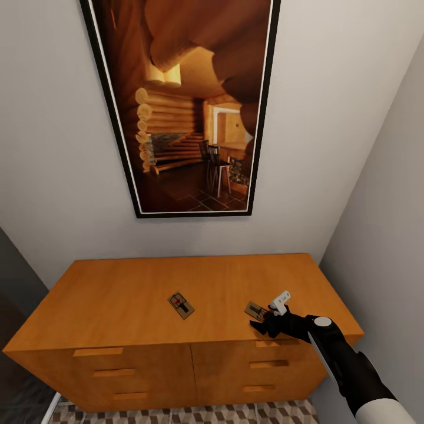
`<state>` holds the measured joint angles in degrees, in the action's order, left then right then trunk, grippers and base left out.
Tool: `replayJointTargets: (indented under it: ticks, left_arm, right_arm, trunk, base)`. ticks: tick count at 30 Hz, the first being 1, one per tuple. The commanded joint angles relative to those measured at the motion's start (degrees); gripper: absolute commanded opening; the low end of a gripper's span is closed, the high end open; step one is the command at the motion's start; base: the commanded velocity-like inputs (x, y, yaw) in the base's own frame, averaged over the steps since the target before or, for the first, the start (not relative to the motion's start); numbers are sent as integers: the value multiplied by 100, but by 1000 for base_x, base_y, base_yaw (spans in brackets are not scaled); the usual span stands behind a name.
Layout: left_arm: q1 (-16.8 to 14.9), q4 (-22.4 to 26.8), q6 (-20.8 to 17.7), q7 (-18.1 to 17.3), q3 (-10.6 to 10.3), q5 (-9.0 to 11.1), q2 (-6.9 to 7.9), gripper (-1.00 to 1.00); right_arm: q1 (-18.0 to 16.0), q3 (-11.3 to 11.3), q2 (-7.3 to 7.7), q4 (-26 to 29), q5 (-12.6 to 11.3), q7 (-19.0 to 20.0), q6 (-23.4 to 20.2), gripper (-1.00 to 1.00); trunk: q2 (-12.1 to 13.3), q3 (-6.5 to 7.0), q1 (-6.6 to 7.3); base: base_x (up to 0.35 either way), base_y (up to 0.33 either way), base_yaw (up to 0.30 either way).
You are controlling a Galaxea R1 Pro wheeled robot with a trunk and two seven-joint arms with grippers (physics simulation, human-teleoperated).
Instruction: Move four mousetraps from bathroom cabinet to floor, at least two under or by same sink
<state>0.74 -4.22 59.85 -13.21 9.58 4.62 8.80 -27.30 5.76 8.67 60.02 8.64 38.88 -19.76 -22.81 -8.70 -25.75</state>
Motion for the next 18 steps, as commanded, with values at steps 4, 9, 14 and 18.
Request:
replayJointTargets:
  ticks: [4,9,14,18]
  left_arm:
    - [-4,-8,15,-59,17,48,-1,100]
    - [-4,-8,15,-59,17,48,-1,100]
    - [-4,-6,15,-59,17,48,-1,100]
    - [-4,-6,15,-59,17,48,-1,100]
  right_arm:
    - [-4,4,12,10,37,40,-19,100]
    - [-4,-1,18,11,34,58,-23,100]
    - [-4,-1,22,10,27,63,-26,100]
    - [-4,-4,24,11,25,66,-29,100]
  trunk:
    - [-11,-10,-4]
    - [-11,-10,-4]
    - [-11,-10,-4]
    - [-11,-14,-4]
  base:
    - [0,0,0]
    - [0,0,0]
    - [0,0,0]
    - [0,0,0]
